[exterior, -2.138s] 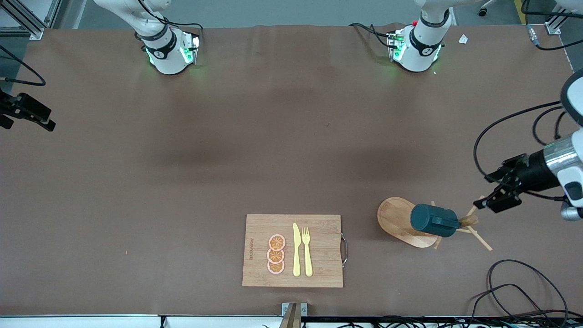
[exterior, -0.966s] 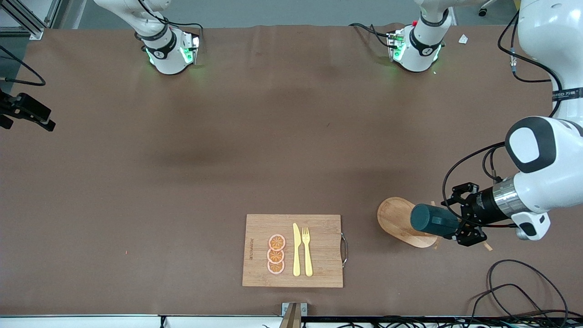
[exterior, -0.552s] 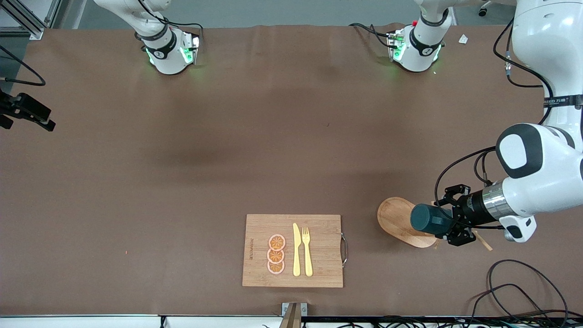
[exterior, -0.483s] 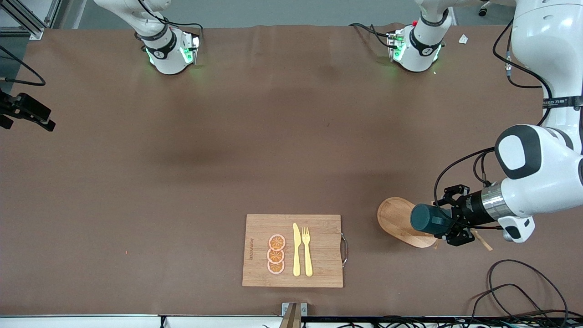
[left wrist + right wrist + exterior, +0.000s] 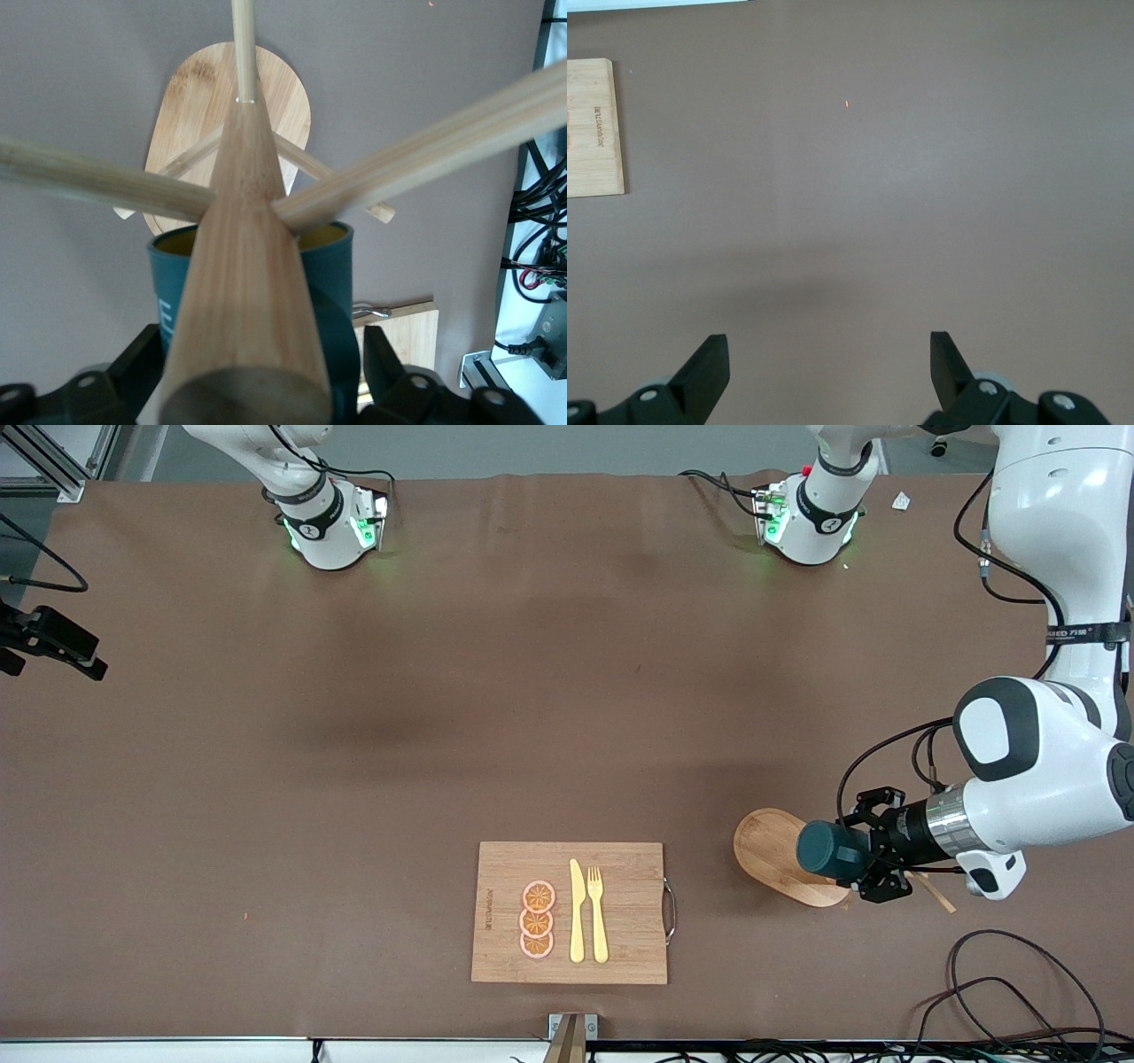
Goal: Transfer cup from left to right arm and place
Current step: 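Close the left gripper on the teal mug and lift it off the peg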
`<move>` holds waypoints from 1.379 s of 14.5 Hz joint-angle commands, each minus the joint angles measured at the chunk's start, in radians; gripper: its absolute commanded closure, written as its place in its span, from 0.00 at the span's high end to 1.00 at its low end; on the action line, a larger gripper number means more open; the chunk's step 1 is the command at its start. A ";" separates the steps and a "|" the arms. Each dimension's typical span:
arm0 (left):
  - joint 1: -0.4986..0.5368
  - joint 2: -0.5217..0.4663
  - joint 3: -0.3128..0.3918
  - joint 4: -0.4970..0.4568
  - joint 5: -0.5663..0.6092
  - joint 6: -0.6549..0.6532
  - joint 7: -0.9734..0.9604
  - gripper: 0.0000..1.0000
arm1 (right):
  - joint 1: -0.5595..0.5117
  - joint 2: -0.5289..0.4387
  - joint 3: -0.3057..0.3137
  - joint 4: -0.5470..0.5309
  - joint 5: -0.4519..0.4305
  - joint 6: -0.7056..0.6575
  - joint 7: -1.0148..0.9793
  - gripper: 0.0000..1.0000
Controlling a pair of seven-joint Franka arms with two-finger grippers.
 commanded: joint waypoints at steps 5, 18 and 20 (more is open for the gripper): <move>-0.001 -0.004 -0.003 0.024 -0.015 -0.005 -0.014 0.67 | -0.013 -0.031 0.004 -0.034 0.016 0.008 -0.010 1.00; -0.311 -0.045 -0.056 0.045 0.330 0.042 -0.183 0.69 | -0.013 -0.031 0.004 -0.035 0.016 0.008 -0.010 1.00; -0.401 0.005 -0.041 0.070 0.449 0.075 -0.243 0.69 | -0.013 -0.031 0.004 -0.035 0.016 0.008 -0.010 1.00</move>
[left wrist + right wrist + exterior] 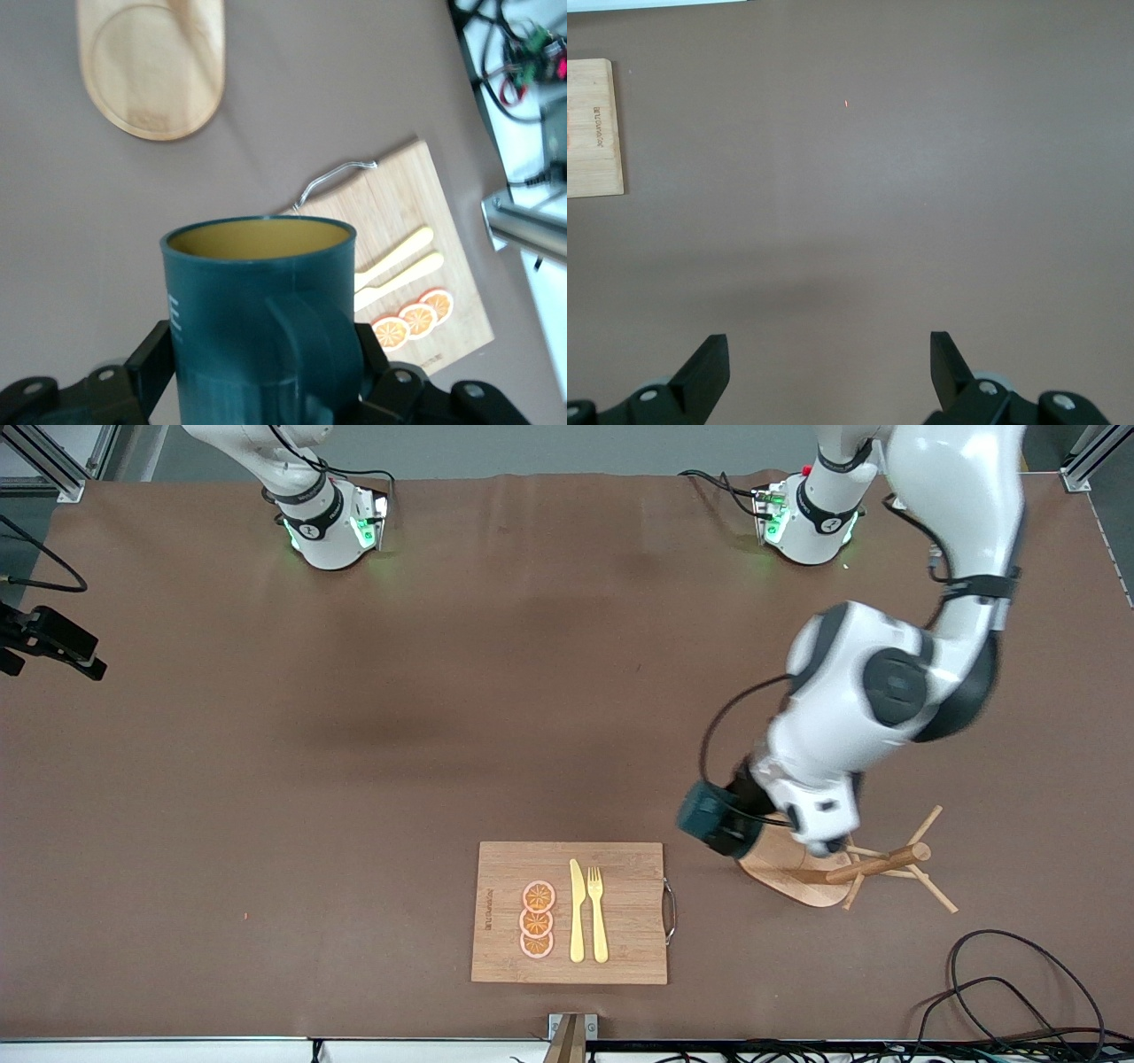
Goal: Transfer cup from left to right arm and place
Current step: 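Carry the mug with the left gripper to mid-table and lower it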
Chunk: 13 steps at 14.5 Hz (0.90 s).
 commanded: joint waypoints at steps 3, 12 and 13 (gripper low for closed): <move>-0.201 0.127 0.029 0.041 0.364 0.045 -0.050 0.68 | -0.019 -0.032 0.005 -0.035 0.016 0.009 -0.010 1.00; -0.569 0.340 0.084 0.036 1.079 -0.042 -0.509 0.67 | -0.019 -0.031 0.005 -0.035 0.016 0.009 -0.010 1.00; -0.617 0.360 0.117 0.035 1.118 -0.045 -0.548 0.67 | -0.019 -0.031 0.005 -0.035 0.016 0.009 -0.010 1.00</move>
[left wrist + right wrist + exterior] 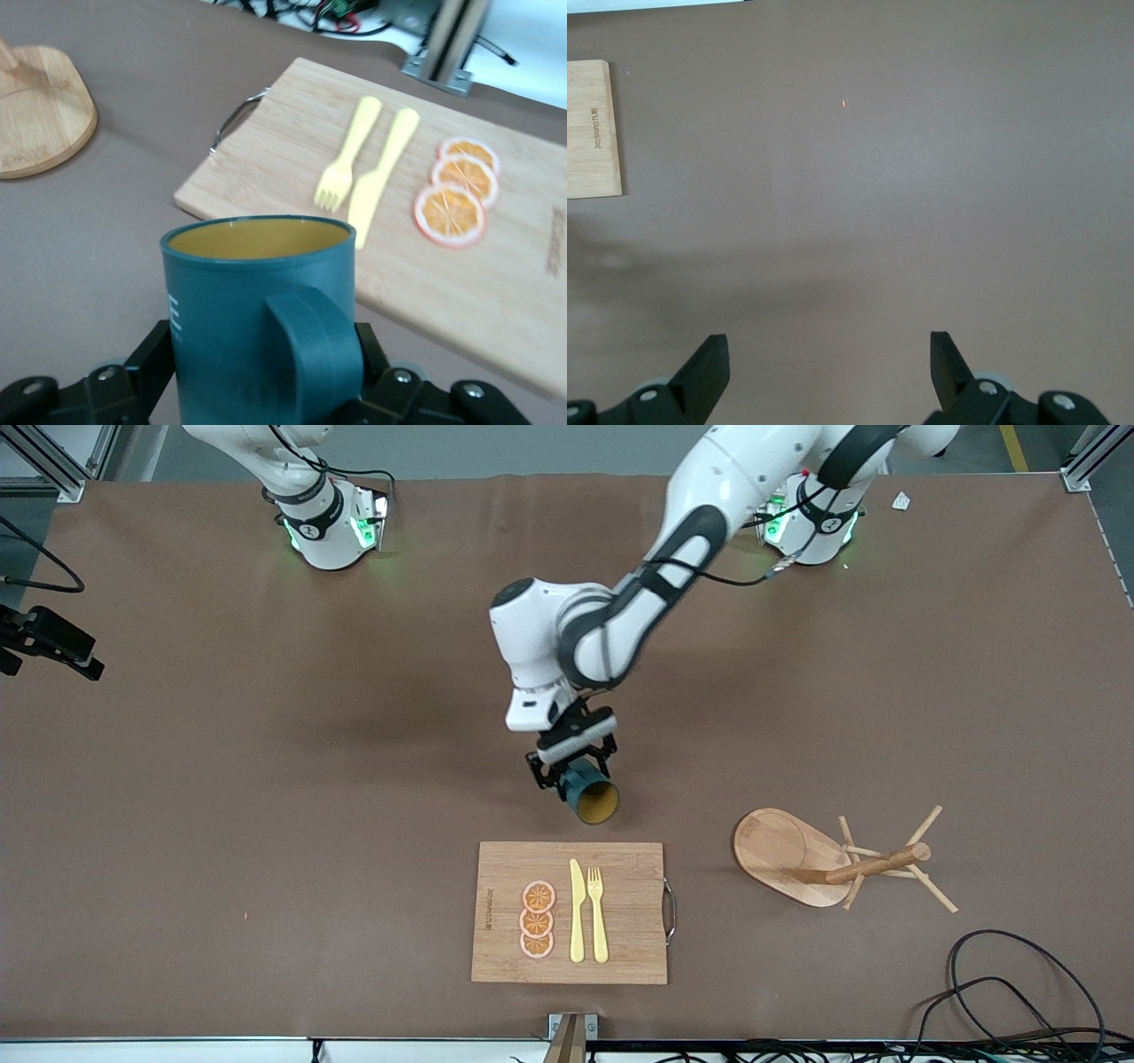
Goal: Transfer cup from left to right arm and place
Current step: 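Carry the mug with the left gripper to mid-table and lower it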
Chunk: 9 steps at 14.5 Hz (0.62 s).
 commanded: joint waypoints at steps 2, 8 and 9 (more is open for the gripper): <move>-0.199 0.104 0.146 0.032 0.152 -0.031 -0.134 0.67 | -0.018 -0.031 0.010 -0.035 0.016 0.009 -0.010 1.00; -0.397 0.174 0.232 0.024 0.255 -0.106 -0.294 0.77 | -0.018 -0.031 0.010 -0.035 0.016 0.009 -0.010 1.00; -0.409 0.180 0.231 0.024 0.273 -0.107 -0.294 0.92 | -0.018 -0.031 0.010 -0.035 0.016 0.009 -0.010 1.00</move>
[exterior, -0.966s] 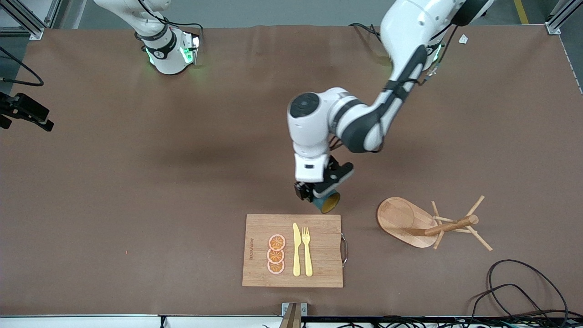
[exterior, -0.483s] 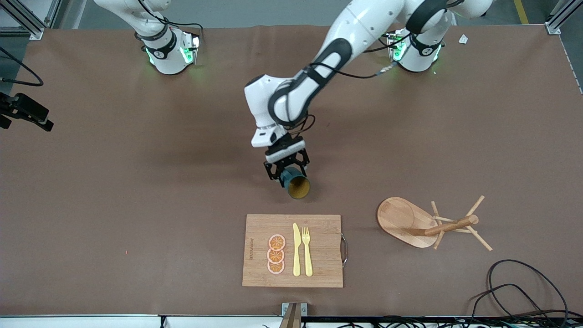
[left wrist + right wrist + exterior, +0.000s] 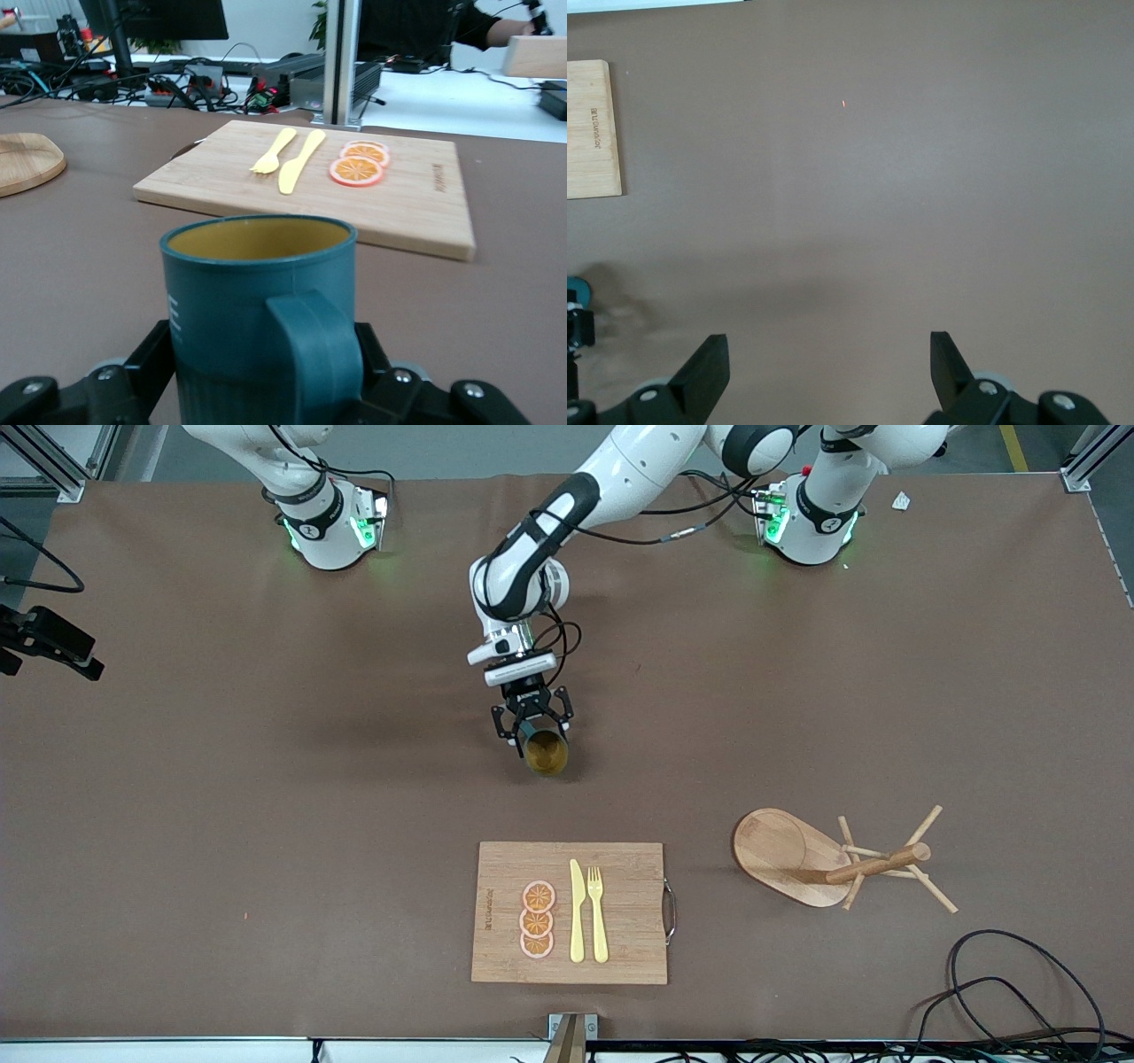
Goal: Transfer cup from left to right arm and place
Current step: 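Carry the mug with the left gripper to mid-table and lower it, then open the left gripper and raise it away from the standing mug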
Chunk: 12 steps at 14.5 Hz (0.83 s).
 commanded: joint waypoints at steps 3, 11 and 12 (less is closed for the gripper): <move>-0.054 0.028 0.002 0.009 0.033 -0.004 -0.010 1.00 | -0.020 -0.031 0.010 -0.035 0.016 0.012 -0.010 1.00; -0.087 -0.070 -0.110 0.013 -0.143 -0.131 0.048 1.00 | -0.018 -0.026 0.010 -0.029 0.016 0.004 -0.007 1.00; -0.086 -0.105 -0.121 0.013 -0.198 -0.133 0.074 1.00 | -0.018 -0.026 0.010 -0.029 0.016 0.004 -0.007 1.00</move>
